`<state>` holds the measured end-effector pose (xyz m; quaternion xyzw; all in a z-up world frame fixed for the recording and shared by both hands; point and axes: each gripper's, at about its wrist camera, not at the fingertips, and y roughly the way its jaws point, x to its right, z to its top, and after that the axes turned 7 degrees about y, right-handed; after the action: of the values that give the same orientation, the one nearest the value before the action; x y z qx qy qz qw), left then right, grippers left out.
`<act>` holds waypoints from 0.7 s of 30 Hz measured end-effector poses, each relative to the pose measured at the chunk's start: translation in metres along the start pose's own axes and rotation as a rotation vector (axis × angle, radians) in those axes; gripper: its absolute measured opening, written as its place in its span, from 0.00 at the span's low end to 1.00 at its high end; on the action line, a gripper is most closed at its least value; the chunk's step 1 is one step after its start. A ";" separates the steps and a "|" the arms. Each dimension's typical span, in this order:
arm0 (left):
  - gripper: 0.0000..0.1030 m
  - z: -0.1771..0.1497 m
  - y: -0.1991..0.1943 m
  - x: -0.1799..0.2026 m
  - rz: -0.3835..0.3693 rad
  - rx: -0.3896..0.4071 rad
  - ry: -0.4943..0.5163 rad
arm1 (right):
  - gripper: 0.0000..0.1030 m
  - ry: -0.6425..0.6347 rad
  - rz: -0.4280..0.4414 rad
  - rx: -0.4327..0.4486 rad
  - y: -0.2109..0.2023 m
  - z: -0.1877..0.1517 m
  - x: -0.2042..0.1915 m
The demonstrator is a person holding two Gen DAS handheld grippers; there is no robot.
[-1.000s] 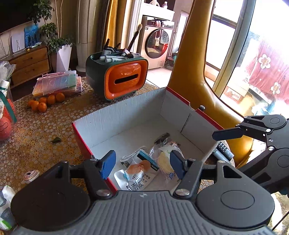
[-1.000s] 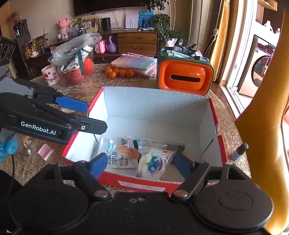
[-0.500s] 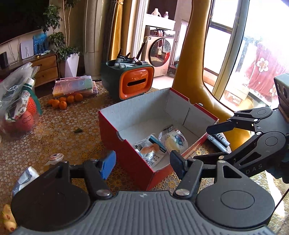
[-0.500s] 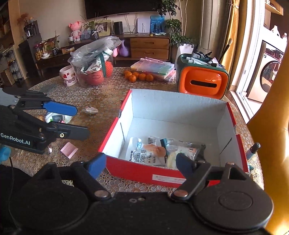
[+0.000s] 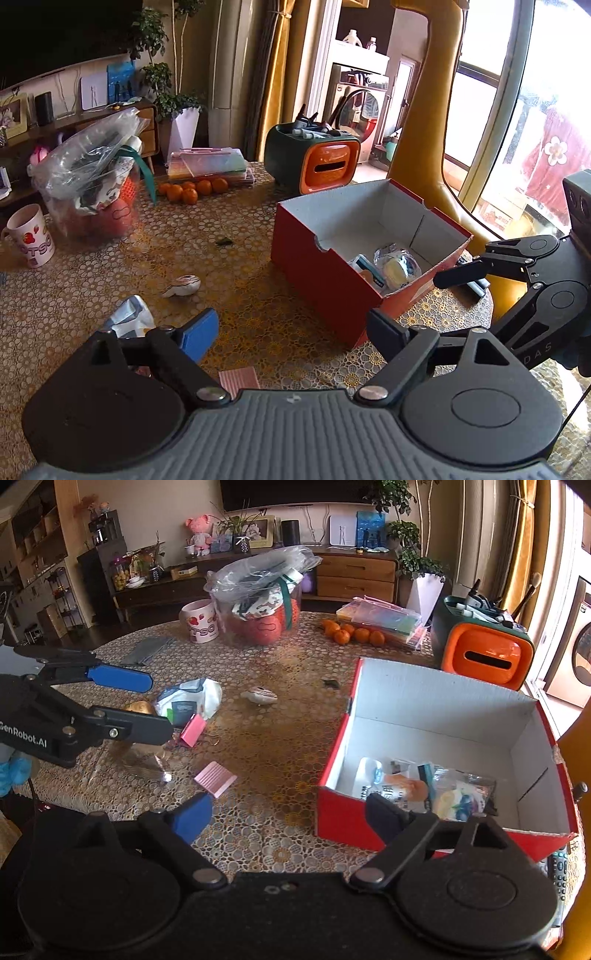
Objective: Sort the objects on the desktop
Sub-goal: 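Move left tool to the yellow squishy toy while right tool approaches the pink ribbed pad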
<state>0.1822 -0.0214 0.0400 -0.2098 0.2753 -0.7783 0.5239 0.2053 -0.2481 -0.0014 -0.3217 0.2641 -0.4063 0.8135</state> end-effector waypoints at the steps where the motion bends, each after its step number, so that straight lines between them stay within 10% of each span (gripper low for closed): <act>1: 0.90 -0.003 -0.003 -0.005 0.007 0.004 -0.004 | 0.88 0.001 0.006 -0.001 0.002 -0.001 -0.004; 21: 1.00 -0.056 -0.018 -0.089 0.110 -0.018 -0.042 | 0.88 0.000 0.027 -0.040 0.056 0.000 -0.060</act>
<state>0.1677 0.0786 0.0054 -0.2153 0.2821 -0.7414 0.5696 0.2014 -0.1721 -0.0327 -0.3342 0.2765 -0.3898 0.8123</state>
